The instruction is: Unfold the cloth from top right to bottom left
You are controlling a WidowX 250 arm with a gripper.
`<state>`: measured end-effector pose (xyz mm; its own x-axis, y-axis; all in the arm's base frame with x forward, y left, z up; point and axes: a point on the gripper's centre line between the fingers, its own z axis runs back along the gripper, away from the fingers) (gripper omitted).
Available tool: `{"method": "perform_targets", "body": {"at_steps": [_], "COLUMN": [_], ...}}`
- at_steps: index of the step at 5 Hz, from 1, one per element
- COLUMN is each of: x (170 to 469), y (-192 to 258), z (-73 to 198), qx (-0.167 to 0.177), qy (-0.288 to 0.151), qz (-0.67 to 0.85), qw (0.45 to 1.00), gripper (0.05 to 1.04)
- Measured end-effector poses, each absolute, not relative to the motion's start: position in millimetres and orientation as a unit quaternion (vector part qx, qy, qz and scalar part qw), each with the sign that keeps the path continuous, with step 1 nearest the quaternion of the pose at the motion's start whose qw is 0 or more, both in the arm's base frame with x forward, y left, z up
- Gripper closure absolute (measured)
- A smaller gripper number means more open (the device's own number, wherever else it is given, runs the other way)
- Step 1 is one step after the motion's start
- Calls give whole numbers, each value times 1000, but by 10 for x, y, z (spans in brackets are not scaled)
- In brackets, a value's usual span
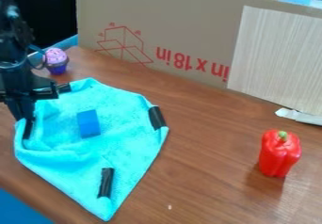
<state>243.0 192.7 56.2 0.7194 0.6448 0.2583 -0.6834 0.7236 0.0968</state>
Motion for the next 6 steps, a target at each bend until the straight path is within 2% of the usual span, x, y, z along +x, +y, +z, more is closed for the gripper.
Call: {"method": "perform_targets", "body": {"at_steps": [1,2,3,4,6], "x": [2430,2411,2412,2417,2412], "y": [1912,1925,1926,1923,1907], "z": [499,505,509,510,506], "qx": [74,73,73,73,67], "qy": [-84,-90,-90,-91,-88], "qz": [342,363,365,363,367], "qw": [933,925,924,924,924], "gripper": [869,613,304,89,82]}}
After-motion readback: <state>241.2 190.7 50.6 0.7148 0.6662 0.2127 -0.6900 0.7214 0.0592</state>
